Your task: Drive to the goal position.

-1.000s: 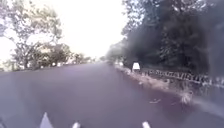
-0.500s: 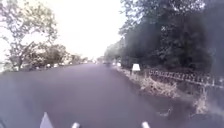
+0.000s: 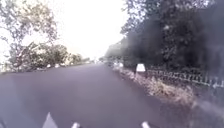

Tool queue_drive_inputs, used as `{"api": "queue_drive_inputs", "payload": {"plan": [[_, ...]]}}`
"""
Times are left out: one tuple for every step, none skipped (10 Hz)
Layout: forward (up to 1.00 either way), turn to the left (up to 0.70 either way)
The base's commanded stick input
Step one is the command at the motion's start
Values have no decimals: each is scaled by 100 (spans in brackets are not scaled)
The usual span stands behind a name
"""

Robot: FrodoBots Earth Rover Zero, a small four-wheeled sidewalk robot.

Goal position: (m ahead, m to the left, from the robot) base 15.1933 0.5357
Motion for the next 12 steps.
{"api": "queue_drive_inputs", "payload": {"plan": [[85,0],[85,0],[85,0],[85,0],[85,0],[85,0],[85,0],[85,0],[85,0],[85,0],[85,0],[85,0]]}}
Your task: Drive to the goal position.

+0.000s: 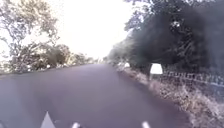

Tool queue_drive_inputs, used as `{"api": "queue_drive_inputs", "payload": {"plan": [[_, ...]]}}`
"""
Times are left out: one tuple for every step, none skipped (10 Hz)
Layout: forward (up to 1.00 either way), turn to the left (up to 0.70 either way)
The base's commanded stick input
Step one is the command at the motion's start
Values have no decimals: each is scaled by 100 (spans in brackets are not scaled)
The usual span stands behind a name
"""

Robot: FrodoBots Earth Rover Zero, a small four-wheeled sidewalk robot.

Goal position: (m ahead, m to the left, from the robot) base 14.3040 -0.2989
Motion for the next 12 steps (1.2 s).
{"api": "queue_drive_inputs", "payload": {"plan": [[85,0],[85,0],[85,0],[85,0],[85,0],[85,0],[85,0],[85,0],[85,0],[85,0],[85,0],[85,0]]}}
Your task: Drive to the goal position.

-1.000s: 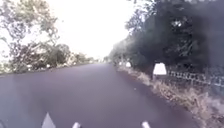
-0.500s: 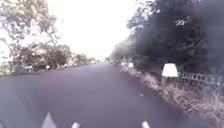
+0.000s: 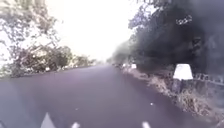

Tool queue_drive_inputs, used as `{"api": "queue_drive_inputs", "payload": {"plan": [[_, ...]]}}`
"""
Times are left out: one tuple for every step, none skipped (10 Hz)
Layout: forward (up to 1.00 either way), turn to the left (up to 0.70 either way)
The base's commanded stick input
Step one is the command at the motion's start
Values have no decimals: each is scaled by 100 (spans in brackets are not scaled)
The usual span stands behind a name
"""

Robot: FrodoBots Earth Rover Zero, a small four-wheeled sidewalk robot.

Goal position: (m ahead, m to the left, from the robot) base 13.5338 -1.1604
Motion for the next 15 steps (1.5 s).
{"api": "queue_drive_inputs", "payload": {"plan": [[85,0],[85,0],[85,0],[85,0],[85,0],[85,0],[85,0],[85,0],[85,0],[85,0],[85,0],[85,0],[85,0],[85,0],[85,0]]}}
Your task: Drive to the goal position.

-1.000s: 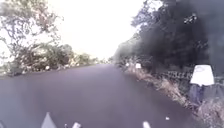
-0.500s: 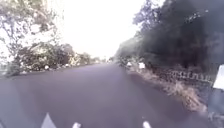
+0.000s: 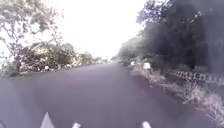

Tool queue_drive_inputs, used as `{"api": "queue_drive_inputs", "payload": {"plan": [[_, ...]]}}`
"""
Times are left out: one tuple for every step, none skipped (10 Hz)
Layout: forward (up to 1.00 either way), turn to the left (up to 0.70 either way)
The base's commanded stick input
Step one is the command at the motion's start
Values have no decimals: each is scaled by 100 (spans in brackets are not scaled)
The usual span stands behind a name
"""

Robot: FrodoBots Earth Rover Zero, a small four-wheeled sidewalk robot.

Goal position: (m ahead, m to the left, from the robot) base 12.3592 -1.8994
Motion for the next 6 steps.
{"api": "queue_drive_inputs", "payload": {"plan": [[85,-1],[85,-2],[85,-34],[85,-34],[85,-34],[85,0]]}}
